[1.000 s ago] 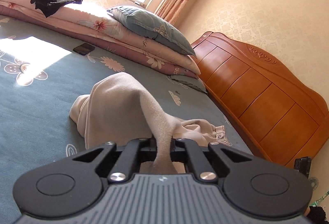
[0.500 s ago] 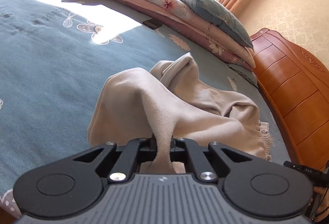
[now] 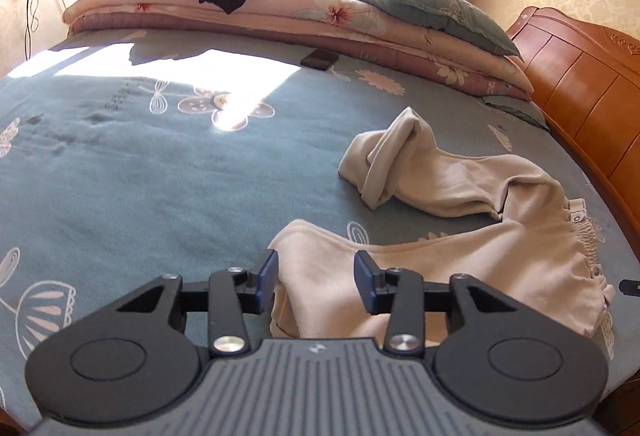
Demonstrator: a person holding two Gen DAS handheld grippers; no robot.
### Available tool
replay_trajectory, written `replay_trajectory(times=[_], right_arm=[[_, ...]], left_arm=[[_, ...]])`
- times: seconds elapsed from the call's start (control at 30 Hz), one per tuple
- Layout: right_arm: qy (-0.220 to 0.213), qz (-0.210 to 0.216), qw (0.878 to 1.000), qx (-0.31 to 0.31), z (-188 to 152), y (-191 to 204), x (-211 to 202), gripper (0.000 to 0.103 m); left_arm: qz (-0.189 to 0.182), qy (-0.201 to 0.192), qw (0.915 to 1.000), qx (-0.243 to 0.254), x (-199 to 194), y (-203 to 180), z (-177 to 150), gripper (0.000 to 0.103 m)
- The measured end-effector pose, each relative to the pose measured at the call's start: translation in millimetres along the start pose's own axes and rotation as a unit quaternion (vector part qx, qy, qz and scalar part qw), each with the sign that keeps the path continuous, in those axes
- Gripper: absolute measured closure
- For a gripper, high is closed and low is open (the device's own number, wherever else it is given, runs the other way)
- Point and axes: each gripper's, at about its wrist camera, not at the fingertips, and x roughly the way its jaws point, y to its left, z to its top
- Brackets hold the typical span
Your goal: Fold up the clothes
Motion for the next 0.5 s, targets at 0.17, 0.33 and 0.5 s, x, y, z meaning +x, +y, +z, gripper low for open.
replay_trajectory(times=[0.17, 0.33, 0.5], right_arm=[[0.012, 0.020, 1.000, -0.002, 2.1, 15.4, 18.4, 0.035], [0.020, 0.022, 0.999, -0.031, -1.7, 34.7, 26.5, 0.035], [0.026, 0.054, 0.997, -0.049, -5.7, 40.3, 27.8, 0.034]], left_arm=[[-0.018, 0.003, 0.9983, 0.055, 17.5, -30.8, 25.4, 0.056], [-0.039, 0.039, 0.9957, 0.074, 41.1, -51.0, 12.7, 0.055], [0.025, 0.028, 0.9816, 0.187, 15.6, -58.1, -11.0, 0.052]])
